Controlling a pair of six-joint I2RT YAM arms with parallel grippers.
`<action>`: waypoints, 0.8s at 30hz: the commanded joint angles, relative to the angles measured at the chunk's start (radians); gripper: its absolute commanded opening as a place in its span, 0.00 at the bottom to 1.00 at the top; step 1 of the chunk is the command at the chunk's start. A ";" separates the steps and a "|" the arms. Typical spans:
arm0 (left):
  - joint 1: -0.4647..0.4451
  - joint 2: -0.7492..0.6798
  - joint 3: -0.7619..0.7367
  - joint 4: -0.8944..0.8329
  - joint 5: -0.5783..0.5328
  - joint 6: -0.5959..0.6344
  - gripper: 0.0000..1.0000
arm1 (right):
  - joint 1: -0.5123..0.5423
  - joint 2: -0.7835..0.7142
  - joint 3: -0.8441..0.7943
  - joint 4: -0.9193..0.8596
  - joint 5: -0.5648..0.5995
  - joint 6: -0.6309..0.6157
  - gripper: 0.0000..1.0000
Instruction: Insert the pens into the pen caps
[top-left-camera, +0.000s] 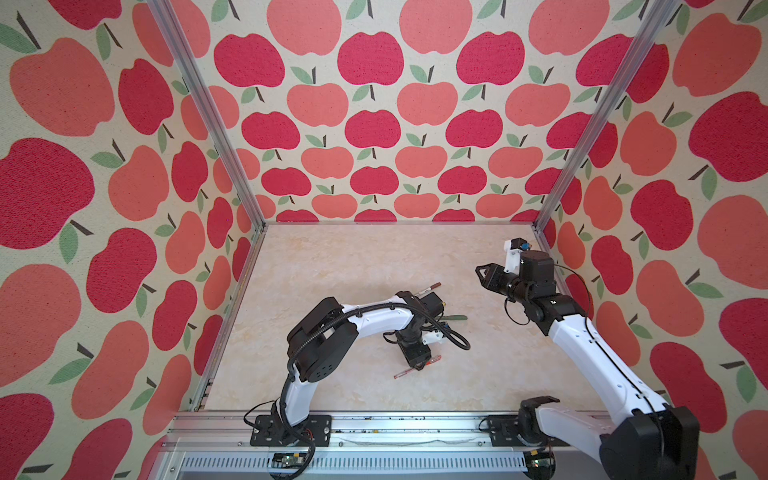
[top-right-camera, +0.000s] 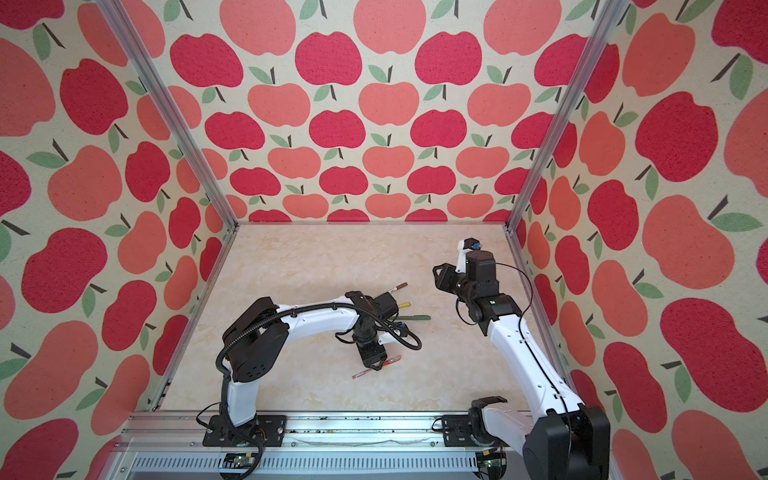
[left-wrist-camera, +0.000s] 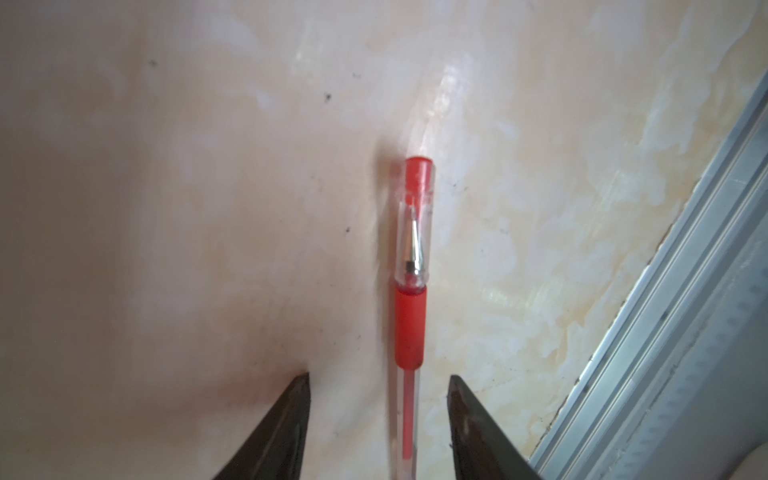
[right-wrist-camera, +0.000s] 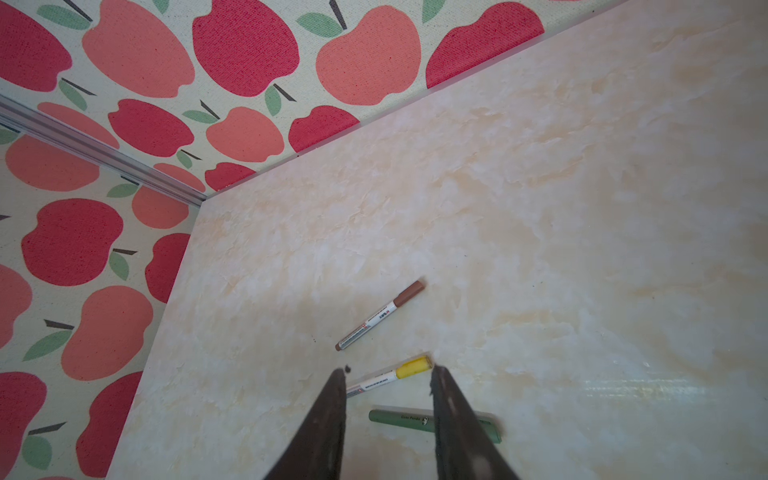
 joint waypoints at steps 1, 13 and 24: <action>0.045 -0.131 -0.016 0.070 0.004 -0.029 0.60 | -0.008 0.007 0.000 0.028 -0.017 -0.017 0.40; 0.710 -0.936 -0.593 0.920 -0.135 -0.343 0.97 | -0.034 0.004 -0.212 0.440 0.310 -0.390 0.46; 0.982 -0.826 -0.997 1.391 -0.559 -0.362 0.99 | -0.067 0.122 -0.544 0.996 0.418 -0.592 0.49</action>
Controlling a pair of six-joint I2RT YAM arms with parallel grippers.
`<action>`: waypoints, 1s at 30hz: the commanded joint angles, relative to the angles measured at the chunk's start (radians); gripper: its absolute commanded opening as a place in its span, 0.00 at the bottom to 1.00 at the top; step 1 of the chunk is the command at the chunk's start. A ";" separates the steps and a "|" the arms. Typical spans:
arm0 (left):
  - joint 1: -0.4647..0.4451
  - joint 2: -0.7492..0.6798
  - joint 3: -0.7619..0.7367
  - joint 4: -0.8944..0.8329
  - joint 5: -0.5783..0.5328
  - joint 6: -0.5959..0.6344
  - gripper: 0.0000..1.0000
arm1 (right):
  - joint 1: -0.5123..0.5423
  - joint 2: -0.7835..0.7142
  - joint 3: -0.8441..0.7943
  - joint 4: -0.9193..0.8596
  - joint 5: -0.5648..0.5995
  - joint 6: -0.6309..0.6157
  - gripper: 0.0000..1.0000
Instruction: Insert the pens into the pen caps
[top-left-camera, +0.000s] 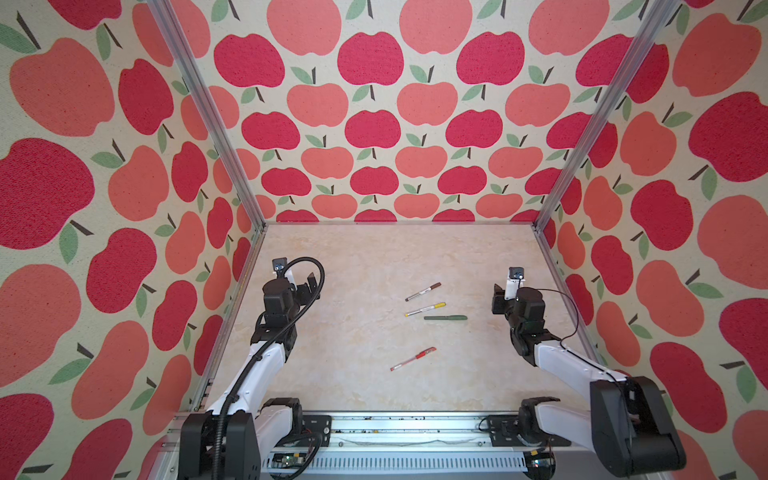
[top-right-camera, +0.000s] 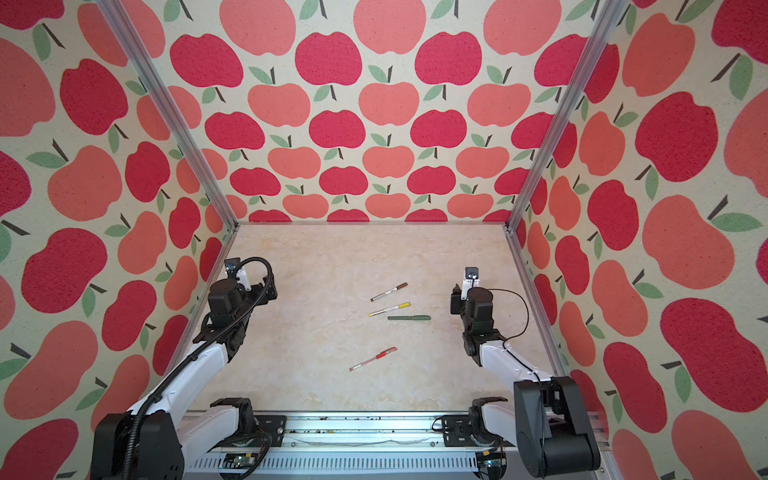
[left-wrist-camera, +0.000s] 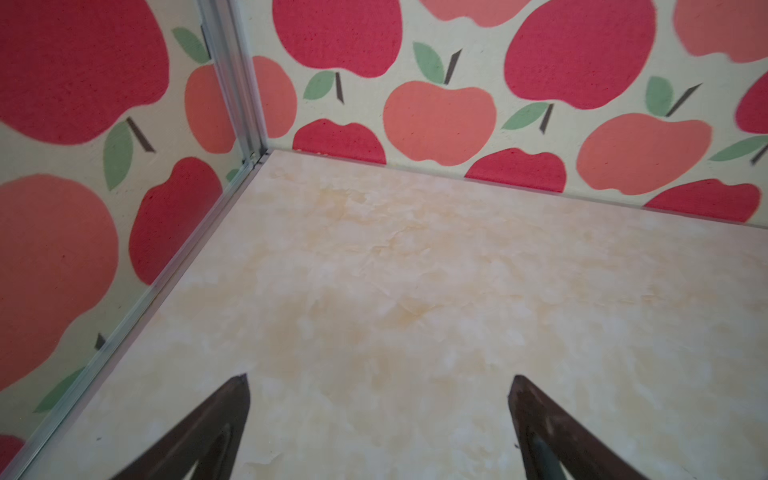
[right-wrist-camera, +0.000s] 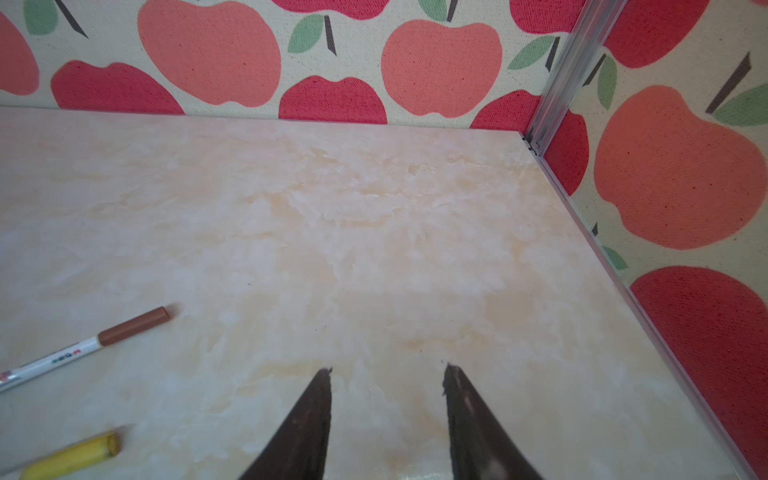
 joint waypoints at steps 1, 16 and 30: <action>0.008 0.090 -0.052 0.241 -0.144 0.010 0.99 | -0.009 0.011 0.006 0.167 0.015 -0.052 0.50; 0.053 0.521 -0.079 0.660 -0.064 0.094 0.99 | -0.027 0.011 -0.052 0.191 0.002 -0.136 0.51; 0.047 0.512 -0.079 0.647 -0.064 0.099 0.99 | -0.089 0.365 -0.015 0.480 -0.058 -0.110 0.57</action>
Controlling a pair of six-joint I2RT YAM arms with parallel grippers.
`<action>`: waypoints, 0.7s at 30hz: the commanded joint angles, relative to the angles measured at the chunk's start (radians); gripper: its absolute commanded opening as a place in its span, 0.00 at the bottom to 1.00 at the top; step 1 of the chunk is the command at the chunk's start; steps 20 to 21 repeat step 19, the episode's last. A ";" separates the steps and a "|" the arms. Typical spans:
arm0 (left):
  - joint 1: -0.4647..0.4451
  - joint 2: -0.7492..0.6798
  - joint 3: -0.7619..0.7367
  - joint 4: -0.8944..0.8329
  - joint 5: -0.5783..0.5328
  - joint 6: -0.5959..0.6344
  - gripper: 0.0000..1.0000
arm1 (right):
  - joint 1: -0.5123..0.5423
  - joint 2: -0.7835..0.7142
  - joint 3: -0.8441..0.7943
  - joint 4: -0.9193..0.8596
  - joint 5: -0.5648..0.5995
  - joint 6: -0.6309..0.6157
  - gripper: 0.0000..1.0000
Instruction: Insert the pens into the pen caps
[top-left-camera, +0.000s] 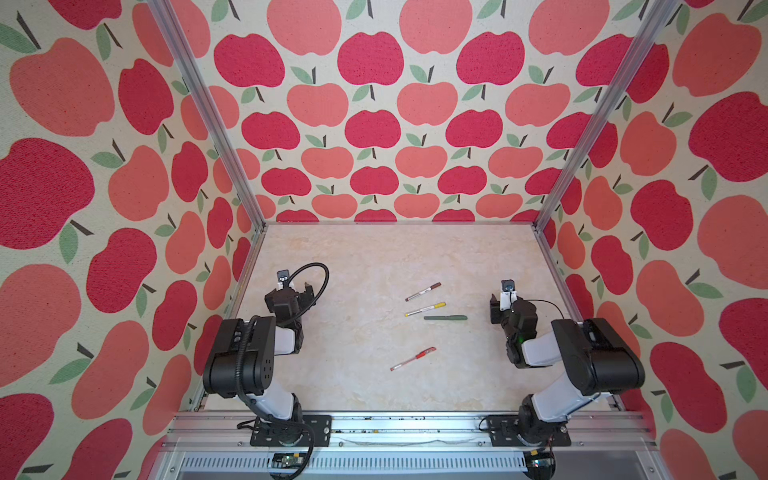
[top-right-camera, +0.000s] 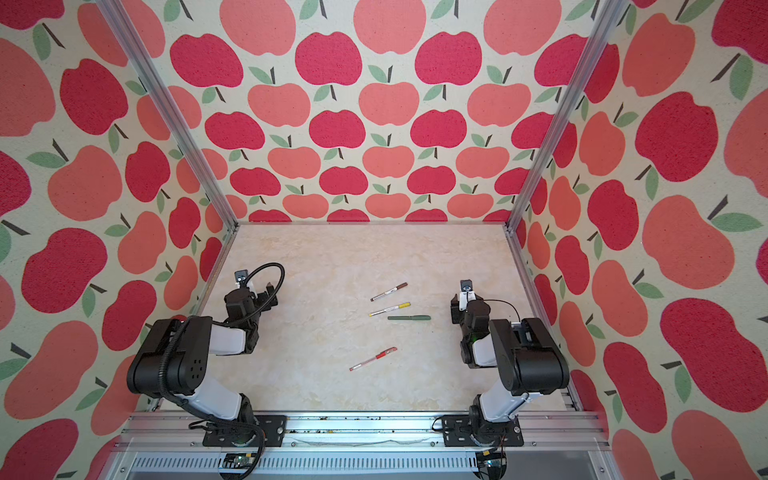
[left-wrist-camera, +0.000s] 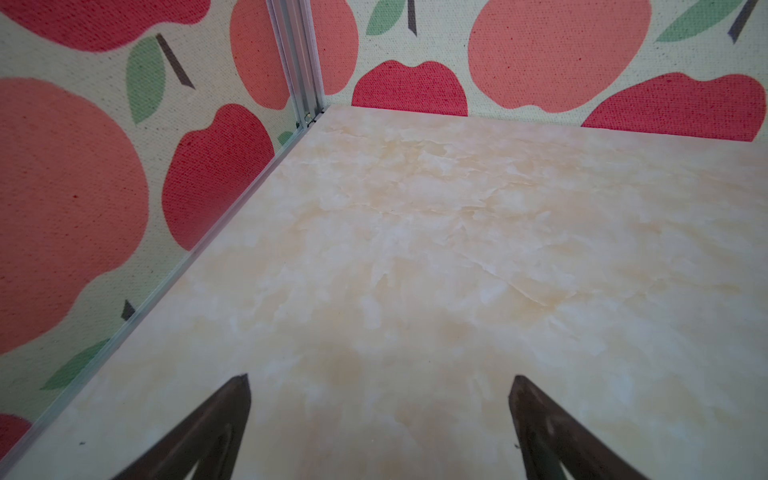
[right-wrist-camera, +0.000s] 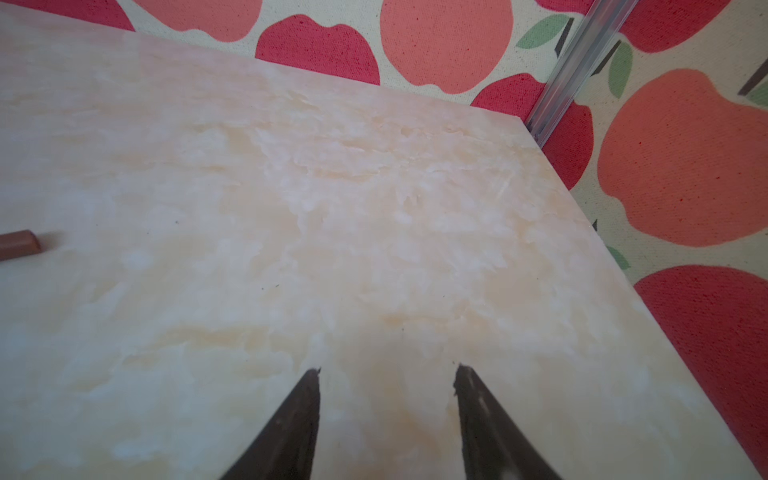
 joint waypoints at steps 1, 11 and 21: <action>-0.005 0.005 -0.013 0.039 0.008 0.007 0.99 | -0.026 -0.021 0.076 -0.090 -0.026 0.035 0.57; 0.013 0.003 -0.004 0.013 0.050 -0.003 0.99 | -0.075 -0.020 0.101 -0.141 -0.127 0.069 0.84; 0.017 0.001 -0.007 0.017 0.076 0.003 0.99 | -0.075 -0.022 0.098 -0.138 -0.128 0.070 0.86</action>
